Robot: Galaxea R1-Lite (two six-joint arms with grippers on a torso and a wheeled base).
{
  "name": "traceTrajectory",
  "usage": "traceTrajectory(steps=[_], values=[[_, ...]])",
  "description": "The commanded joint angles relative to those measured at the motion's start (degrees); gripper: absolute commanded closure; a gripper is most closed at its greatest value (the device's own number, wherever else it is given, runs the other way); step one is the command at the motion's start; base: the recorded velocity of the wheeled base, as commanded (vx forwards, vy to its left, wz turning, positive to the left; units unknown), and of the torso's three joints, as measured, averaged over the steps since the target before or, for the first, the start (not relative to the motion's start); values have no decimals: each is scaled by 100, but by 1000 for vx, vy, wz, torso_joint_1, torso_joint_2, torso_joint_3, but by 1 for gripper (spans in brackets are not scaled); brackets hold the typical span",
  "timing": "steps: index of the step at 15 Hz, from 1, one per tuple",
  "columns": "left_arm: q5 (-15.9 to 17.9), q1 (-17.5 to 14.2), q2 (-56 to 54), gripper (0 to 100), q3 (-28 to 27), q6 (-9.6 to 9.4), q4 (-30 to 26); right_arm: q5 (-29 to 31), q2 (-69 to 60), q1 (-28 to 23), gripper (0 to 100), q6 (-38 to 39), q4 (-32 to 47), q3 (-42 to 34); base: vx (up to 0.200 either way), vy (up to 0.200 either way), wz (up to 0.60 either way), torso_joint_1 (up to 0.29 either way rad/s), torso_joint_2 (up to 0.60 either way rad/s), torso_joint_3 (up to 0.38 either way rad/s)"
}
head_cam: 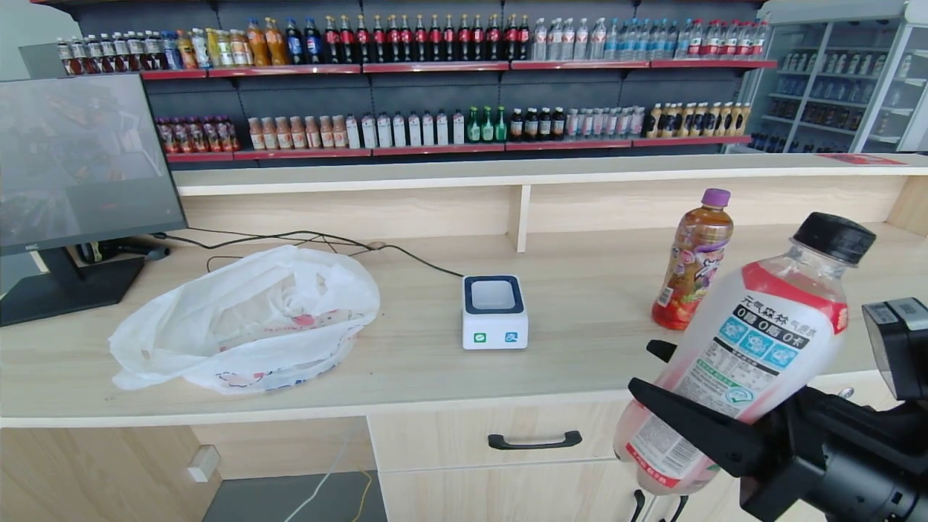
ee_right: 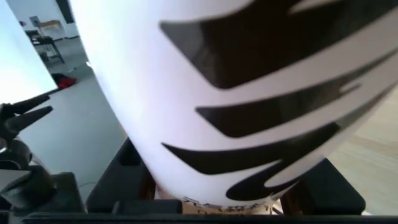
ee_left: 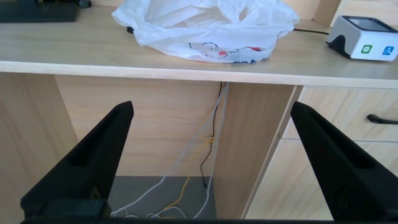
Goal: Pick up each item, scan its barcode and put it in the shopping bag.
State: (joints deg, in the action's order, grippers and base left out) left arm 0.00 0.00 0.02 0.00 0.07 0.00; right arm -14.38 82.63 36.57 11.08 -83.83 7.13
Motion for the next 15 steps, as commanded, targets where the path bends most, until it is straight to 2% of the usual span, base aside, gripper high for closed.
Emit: traceTrajectory(steps=[1, 3, 6, 12, 15], values=[[0, 0, -2, 0, 0, 1, 0, -354, 87, 25, 100, 289, -1, 104, 0, 0, 0, 0, 0, 0], [0, 0, -2, 0, 0, 1, 0, -855, 280, 34, 100, 1063, -1, 421, 0, 0, 0, 0, 0, 0], [0, 0, -2, 0, 0, 1, 0, -1128, 553, 34, 100, 2267, -19, 930, 0, 0, 0, 0, 0, 0], [0, 0, -2, 0, 0, 1, 0, -1752, 1010, 87, 100, 3603, -617, 1343, 0, 0, 0, 0, 0, 0], [0, 0, -2, 0, 0, 1, 0, -1752, 1098, 192, 100, 3840, -617, 1642, 0, 0, 0, 0, 0, 0]])
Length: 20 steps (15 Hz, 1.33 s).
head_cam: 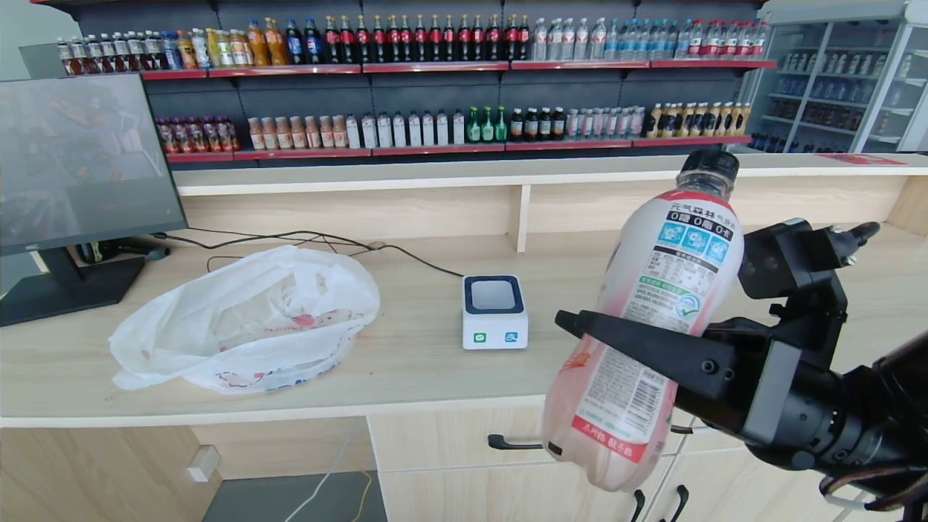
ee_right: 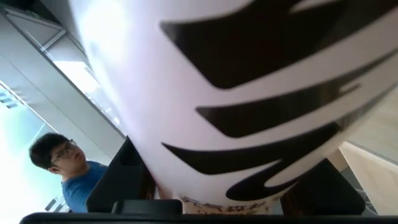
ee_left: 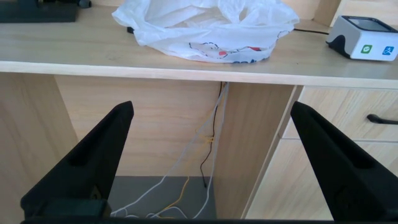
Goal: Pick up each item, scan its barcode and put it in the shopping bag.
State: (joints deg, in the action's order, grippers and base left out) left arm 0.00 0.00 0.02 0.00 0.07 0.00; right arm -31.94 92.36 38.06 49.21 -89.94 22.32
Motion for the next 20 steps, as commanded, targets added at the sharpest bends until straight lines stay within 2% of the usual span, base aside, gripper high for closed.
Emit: traceTrajectory(steps=[1, 5, 10, 20], values=[[0, 0, -2, 0, 0, 1, 0, 4, 169, 88, 100, 106, -6, 413, 0, 0, 0, 0, 0, 0], [0, 0, -2, 0, 0, 1, 0, 4, 46, 404, 100, 159, -6, 624, 0, 0, 0, 0, 0, 0], [0, 0, -2, 0, 0, 1, 0, 4, 2, 439, 100, 299, -6, 870, 0, 0, 0, 0, 0, 0], [0, 0, -2, 0, 0, 1, 0, -5, 28, 650, 100, 203, -6, 818, 0, 0, 0, 0, 0, 0]])
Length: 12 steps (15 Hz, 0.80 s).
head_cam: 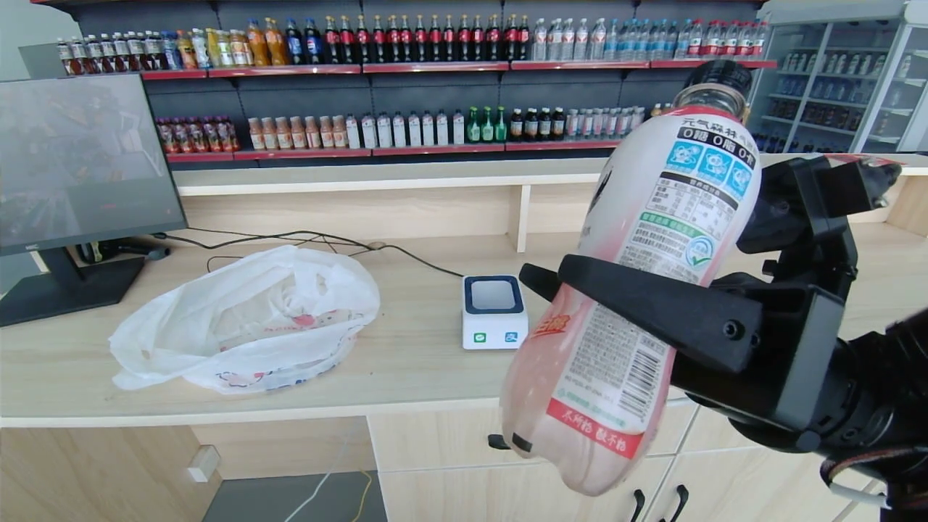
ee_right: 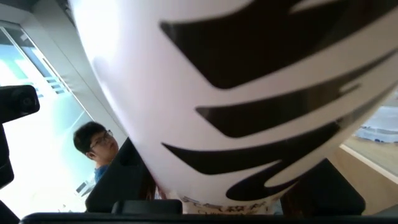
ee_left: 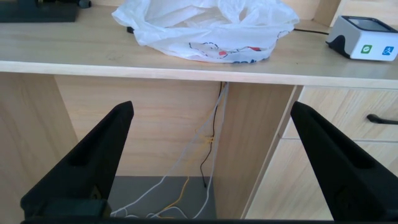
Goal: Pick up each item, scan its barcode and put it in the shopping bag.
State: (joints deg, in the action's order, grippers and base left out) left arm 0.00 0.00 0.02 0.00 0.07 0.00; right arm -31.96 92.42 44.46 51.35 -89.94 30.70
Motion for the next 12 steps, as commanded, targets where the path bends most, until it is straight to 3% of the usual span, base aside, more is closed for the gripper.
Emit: traceTrajectory(steps=[1, 6, 12], values=[[0, 0, -2, 0, 0, 1, 0, -3, 40, 37, 100, -99, -6, -37, 0, 0, 0, 0, 0, 0], [0, 0, -2, 0, 0, 1, 0, 6, 277, 28, 100, -934, -6, -292, 0, 0, 0, 0, 0, 0], [0, 0, -2, 0, 0, 1, 0, 24, 936, 1, 100, -2990, -6, -407, 0, 0, 0, 0, 0, 0]])
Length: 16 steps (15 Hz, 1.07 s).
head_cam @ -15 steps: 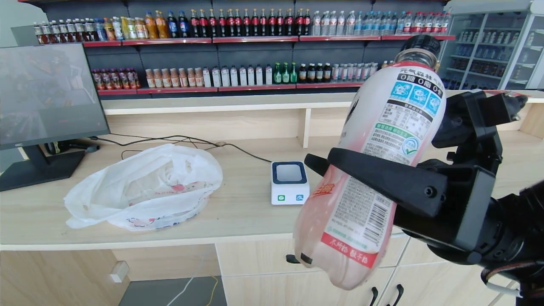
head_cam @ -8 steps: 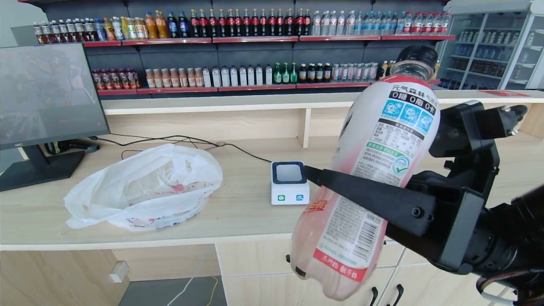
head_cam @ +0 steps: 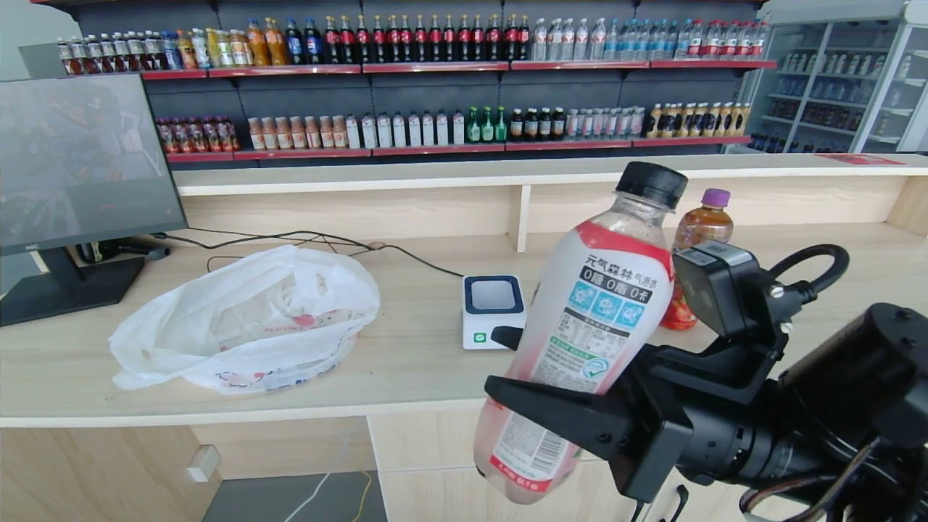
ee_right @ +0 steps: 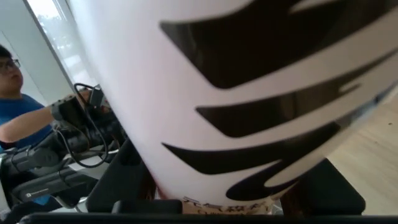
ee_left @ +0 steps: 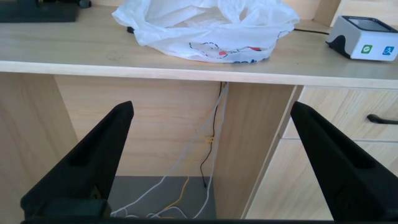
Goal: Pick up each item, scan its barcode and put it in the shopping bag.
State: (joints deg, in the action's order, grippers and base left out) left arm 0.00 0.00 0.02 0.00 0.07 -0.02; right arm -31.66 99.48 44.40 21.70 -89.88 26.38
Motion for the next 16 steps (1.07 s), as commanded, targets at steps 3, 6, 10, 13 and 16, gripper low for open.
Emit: traceTrajectory(steps=[3, 6, 10, 13, 16], values=[[0, 0, -2, 0, 0, 1, 2, 90, 169, 7, 100, -737, -12, -63, 0, 0, 0, 0, 0, 0], [0, 0, -2, 0, 0, 1, 2, 670, -69, 95, 100, -1054, -12, -63, 0, 0, 0, 0, 0, 0], [0, 0, -2, 0, 0, 1, 2, 1593, -271, 192, 100, -1915, -12, -379, 0, 0, 0, 0, 0, 0], [0, 0, -2, 0, 0, 1, 2, 2489, -262, 104, 100, -2530, -12, -45, 0, 0, 0, 0, 0, 0], [0, 0, -2, 0, 0, 1, 2, 3131, -148, 60, 100, -2354, -12, -28, 0, 0, 0, 0, 0, 0]])
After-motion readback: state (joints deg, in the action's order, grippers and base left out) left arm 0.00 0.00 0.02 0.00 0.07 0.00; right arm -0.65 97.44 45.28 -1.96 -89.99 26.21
